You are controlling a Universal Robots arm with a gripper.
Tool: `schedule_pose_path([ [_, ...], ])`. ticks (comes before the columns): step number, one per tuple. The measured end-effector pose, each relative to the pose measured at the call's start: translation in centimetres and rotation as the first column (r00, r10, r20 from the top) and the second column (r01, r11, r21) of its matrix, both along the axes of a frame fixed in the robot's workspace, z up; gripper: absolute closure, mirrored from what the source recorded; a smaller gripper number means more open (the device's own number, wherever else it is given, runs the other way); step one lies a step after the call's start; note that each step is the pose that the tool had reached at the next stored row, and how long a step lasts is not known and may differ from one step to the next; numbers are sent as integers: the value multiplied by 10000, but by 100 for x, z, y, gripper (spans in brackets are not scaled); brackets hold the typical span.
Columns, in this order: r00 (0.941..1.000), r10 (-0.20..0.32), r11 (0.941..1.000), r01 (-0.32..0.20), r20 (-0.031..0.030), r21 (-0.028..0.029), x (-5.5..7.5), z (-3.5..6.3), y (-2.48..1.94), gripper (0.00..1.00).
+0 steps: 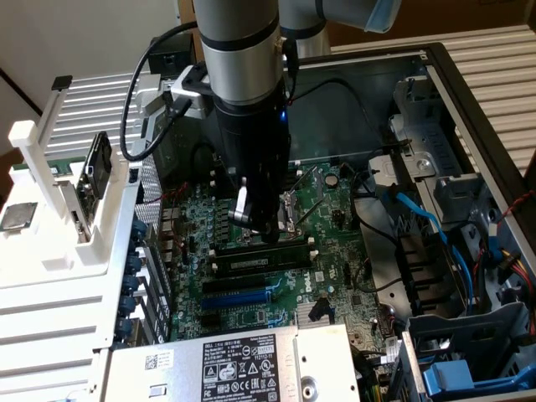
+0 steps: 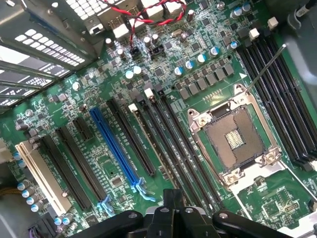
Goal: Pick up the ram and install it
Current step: 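Press down the ram until it locks into place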
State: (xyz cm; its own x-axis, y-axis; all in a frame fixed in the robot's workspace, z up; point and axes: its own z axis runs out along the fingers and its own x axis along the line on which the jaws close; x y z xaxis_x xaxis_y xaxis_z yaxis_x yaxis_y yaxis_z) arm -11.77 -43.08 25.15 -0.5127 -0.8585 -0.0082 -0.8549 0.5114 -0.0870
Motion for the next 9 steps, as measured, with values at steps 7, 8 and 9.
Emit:
schedule_pose_path([
  [7,9953,-964,9953,964,0,1,0,0,0,90],
  [8,9940,-1097,9940,1097,0,1,0,0,0,90],
  [9,9924,-1232,9924,1232,0,1,0,0,0,90],
])
